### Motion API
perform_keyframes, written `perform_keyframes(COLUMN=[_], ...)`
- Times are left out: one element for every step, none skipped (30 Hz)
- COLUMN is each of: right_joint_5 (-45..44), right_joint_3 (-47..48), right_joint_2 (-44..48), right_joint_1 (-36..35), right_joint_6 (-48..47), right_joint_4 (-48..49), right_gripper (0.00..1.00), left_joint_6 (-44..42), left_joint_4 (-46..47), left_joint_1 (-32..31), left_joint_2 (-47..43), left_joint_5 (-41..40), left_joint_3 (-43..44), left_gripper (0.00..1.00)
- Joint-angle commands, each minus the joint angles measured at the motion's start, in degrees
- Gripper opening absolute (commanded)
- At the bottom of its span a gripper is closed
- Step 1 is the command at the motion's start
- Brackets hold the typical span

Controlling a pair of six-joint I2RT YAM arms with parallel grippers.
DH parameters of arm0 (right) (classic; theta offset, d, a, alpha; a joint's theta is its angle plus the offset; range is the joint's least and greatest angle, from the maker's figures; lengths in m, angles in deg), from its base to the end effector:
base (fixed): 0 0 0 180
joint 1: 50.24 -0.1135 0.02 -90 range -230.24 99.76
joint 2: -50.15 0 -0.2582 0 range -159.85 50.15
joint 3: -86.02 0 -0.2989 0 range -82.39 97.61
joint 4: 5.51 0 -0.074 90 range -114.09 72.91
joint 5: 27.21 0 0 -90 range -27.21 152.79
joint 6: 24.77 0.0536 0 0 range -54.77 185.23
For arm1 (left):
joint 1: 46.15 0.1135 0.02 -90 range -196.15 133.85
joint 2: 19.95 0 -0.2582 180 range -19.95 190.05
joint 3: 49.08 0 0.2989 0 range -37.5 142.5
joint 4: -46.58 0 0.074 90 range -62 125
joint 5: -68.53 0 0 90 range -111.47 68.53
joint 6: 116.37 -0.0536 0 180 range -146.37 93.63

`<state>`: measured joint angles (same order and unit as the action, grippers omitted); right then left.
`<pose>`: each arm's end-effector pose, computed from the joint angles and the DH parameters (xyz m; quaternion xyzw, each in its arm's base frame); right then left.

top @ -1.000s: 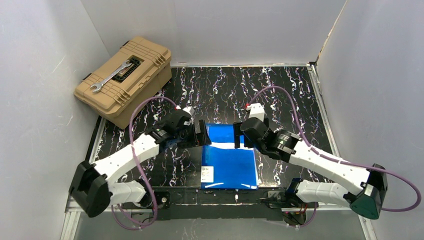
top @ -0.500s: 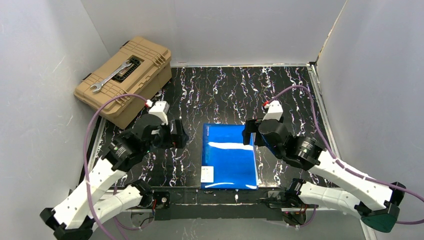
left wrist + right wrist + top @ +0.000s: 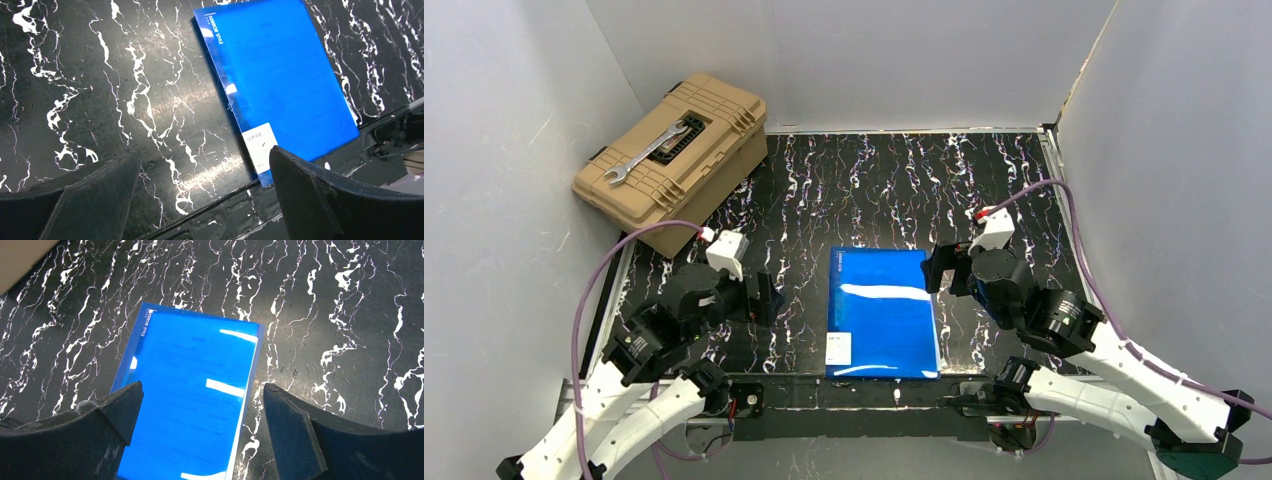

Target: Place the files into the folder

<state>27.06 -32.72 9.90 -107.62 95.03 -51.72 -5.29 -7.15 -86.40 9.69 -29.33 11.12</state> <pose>0.1386 0.1586 0.3375 -0.0319 0.8196 0.1640 0.5480 0.1343 -0.1041 0.3432 0.1014 0.8274 -0.2310 0.5018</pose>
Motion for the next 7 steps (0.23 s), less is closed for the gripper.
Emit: perform_keyframes(right_joint_5=[-1.62, -1.62, -0.96, 1.20, 3.52, 2.81, 1.20], right_joint_3=[-0.55, -0.82, -1.07, -1.65, -2.29, -2.05, -1.38], right_joint_2=[0.80, 1.01, 1.34, 1.84, 1.91, 0.99, -0.04], right_joint_1=[0.10, 0.11, 0.10, 0.12, 0.11, 0.11, 0.09], right_joint_6=[-1.17, -1.15, -1.34, -3.33, -4.15, -3.53, -1.74], right_joint_4=[2.64, 2.95, 3.21, 4.30, 5.94, 4.89, 3.12], right_gripper=[0.99, 0.99, 0.98, 0.98, 0.98, 0.98, 0.99], left_joint_6=[-2.56, -2.54, -2.73, -2.81, -2.88, -2.81, -2.74], left_joint_4=[1.41, 1.67, 1.67, 1.58, 1.47, 1.26, 1.14], left_joint_1=[0.06, 0.00, 0.01, 0.07, 0.02, 0.02, 0.04], left_joint_2=[0.10, 0.23, 0.35, 0.53, 0.64, 0.81, 0.97], left_joint_5=[1.88, 1.99, 2.44, 2.67, 2.53, 2.51, 2.64], left_joint_3=[-1.02, -1.21, -1.24, -1.44, -1.50, -1.47, -1.43], left_gripper=[0.98, 0.98, 0.98, 0.98, 0.98, 0.98, 0.98])
